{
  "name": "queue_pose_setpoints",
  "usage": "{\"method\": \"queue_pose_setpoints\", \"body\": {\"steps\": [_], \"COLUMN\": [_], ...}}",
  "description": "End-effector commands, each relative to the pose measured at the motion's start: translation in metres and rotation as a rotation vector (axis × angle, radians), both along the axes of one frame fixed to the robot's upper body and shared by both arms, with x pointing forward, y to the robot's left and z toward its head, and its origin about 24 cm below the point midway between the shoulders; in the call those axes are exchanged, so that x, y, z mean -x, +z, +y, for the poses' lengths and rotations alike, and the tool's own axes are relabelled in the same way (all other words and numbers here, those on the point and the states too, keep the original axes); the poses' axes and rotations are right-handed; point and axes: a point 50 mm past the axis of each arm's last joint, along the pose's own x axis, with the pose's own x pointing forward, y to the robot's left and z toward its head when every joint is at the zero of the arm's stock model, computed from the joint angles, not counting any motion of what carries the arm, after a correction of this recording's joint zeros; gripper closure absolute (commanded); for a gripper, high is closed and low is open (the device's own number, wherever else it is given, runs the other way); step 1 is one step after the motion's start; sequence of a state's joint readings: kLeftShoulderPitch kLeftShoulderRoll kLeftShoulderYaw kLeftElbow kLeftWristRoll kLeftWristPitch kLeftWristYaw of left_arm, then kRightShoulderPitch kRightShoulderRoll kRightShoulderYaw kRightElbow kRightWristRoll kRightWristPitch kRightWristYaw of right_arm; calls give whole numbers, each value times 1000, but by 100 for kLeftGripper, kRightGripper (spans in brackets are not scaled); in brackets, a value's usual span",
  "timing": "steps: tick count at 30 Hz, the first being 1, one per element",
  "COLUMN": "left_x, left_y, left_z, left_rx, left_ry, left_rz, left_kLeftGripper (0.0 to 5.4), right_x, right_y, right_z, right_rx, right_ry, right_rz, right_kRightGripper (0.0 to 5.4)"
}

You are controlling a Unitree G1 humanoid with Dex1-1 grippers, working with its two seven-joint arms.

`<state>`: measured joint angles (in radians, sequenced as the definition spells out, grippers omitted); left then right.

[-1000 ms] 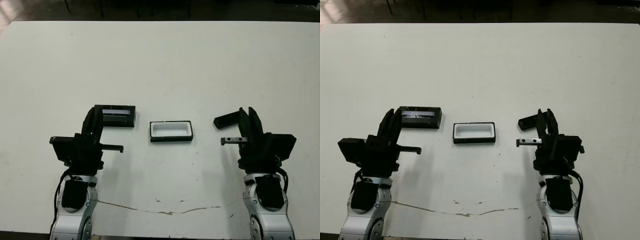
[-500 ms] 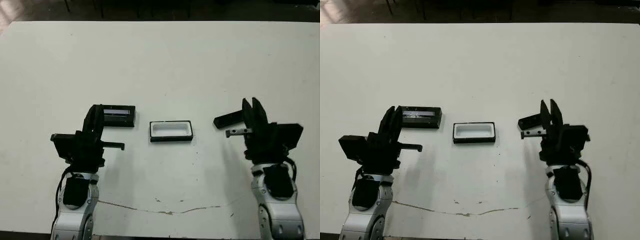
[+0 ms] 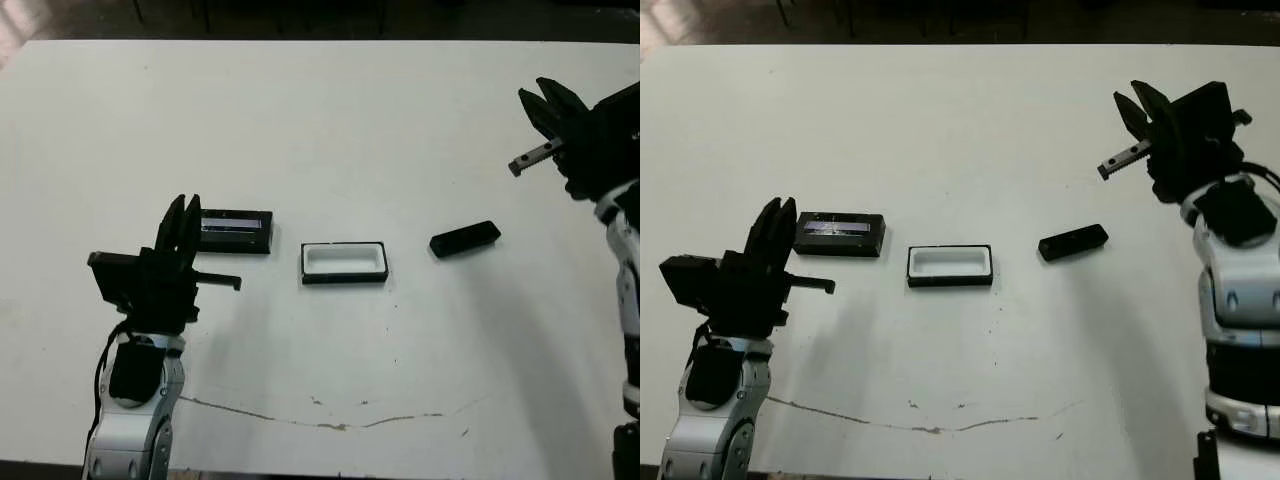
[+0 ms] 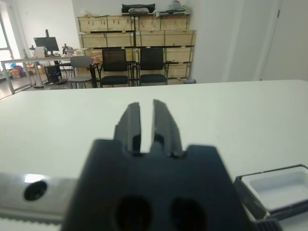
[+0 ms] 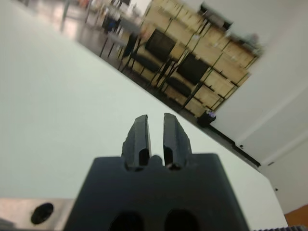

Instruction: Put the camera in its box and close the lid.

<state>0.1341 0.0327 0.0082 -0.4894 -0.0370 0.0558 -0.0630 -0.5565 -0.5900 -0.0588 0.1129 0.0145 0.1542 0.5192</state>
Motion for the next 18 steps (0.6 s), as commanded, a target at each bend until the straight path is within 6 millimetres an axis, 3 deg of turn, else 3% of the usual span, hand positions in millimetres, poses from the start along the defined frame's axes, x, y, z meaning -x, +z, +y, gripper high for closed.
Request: {"method": "queue_pose_setpoints", "body": {"steps": [1, 9, 18], "left_x": [-2, -11, -12], "left_y": [-2, 11, 15], "left_z": [3, 3, -1], "left_rx": [-9, -28, -27], "left_ry": [-5, -22, -33], "left_rz": [31, 7, 21], "left_kLeftGripper": [540, 540, 540], "right_x": [-15, -38, -35], "right_y": [-4, -22, -45], "right_z": [-6, -12, -16], "right_rx": [86, 243, 314], "right_ry": [24, 80, 125], "right_rz": [104, 360, 509], "right_kRightGripper": [539, 539, 539]}}
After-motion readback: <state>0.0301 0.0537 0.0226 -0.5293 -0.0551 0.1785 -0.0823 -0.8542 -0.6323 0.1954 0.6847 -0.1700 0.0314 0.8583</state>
